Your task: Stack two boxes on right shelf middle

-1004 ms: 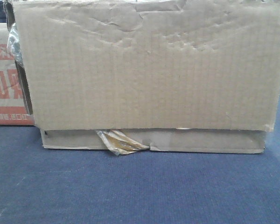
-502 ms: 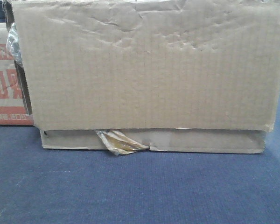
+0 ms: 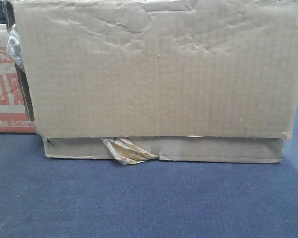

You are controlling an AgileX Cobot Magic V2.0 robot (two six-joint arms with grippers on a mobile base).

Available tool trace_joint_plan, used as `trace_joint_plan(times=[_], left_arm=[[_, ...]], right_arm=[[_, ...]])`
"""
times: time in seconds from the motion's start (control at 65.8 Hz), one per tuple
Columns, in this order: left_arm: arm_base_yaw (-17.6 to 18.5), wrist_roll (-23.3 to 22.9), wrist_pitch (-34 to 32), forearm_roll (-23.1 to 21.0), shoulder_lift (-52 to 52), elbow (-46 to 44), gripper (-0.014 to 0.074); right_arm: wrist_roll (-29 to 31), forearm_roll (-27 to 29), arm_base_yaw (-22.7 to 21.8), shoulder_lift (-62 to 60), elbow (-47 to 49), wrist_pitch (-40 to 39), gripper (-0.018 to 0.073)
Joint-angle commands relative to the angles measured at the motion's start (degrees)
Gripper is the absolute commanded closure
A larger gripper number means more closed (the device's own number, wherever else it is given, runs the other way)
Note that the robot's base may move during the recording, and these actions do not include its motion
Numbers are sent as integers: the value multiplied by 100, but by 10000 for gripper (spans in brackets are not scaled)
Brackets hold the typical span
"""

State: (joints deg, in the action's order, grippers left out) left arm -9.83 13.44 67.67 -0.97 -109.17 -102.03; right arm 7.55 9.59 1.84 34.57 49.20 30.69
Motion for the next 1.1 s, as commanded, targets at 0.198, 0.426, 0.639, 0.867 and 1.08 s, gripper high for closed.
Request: trace_joint_plan(times=[0.198,0.426,0.639,0.867,1.08], left_arm=[[-18,11,-102,-4,24,-55,267],[-18,11,55,-4,24,-55,708],[-18,-340,229,20,265,-55,708],[-18,-805,75,448,1103,-147,708],[-18,-1281,-254,745,1945,-405,708]], right_arm=[[-14,-35,17,31,49,-95,0],[-14,-35,17,31,49,-95,0],[-14,-35,17,31,49,-118,0],[-14,-35,17,31,49,-133,0],[-14,-35,17,31,49,-133,0]])
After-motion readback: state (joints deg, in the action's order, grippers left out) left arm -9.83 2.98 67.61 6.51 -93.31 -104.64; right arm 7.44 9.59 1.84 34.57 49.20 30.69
